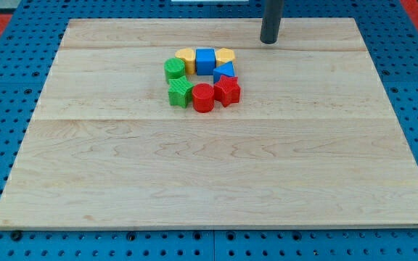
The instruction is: Move your arm to the yellow hexagon
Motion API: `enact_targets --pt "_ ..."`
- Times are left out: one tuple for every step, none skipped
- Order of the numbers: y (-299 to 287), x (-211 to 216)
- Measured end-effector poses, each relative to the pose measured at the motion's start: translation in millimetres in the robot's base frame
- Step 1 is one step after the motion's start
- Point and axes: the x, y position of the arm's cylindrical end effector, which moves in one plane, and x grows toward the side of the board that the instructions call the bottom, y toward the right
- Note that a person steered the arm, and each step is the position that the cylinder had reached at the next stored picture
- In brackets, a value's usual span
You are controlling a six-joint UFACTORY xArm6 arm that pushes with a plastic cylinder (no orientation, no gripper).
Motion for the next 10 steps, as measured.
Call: enact_targets --pt "0 1" --pt "-4 2" --pt "-4 -2" --pt "-3 -5" --pt "-1 -5" --pt "-1 -6" --pt "-1 -20" --pt "4 -28" --pt "6 -28" --pt "6 -26"
